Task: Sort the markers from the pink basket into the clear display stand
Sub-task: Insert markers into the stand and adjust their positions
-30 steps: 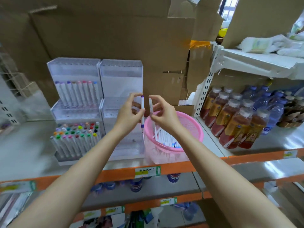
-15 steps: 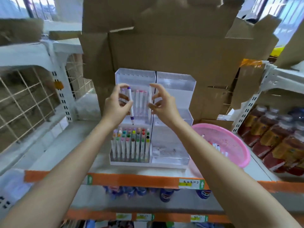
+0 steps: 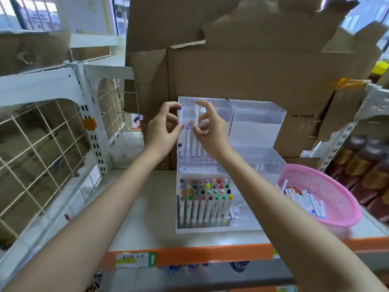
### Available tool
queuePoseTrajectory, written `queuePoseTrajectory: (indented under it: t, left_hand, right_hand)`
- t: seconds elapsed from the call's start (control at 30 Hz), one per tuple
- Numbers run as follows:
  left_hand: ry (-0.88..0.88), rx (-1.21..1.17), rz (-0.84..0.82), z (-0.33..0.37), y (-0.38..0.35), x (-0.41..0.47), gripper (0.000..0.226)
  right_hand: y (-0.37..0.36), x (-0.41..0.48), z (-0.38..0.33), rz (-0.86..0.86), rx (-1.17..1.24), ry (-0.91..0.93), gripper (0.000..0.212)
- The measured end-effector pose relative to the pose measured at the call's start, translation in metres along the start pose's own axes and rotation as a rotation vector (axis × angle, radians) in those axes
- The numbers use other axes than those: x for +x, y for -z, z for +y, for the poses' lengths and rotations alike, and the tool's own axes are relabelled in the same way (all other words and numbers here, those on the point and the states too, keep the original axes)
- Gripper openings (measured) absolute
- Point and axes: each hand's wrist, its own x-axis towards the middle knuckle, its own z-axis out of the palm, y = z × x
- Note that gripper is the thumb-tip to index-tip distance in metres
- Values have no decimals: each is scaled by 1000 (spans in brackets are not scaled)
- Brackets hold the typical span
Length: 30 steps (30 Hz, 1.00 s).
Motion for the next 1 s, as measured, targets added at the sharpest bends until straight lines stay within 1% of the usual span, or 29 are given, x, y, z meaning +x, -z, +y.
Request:
queuePoseTrajectory:
  t: [0.1,0.3,0.47,0.57,0.7,1.0]
  left_hand:
    - [-19,-36,5,-6,-2,4,42]
    - [-55,-59,-13,-15,-9,6,42]
    - [-43,-61,3,-21,-10,3,43]
    - [-32,-68,-15,-23,-10,2,44]
    - [-28,-80,-24,-26,-12,-1,42]
    - [-44,-1,-61,-27,-14,-4,41]
  right_hand:
    - [-10,1,2,47,-21,0,56]
    - [-21,0,5,71,-70,4,54]
    - [-27,-3,4,77,-93,19,54]
    - [-27,-5,3,86,-107,27,55]
    - [-26,-6,3,71,-79,6,56]
    - [-26,-12,6,30,-46,-19,56]
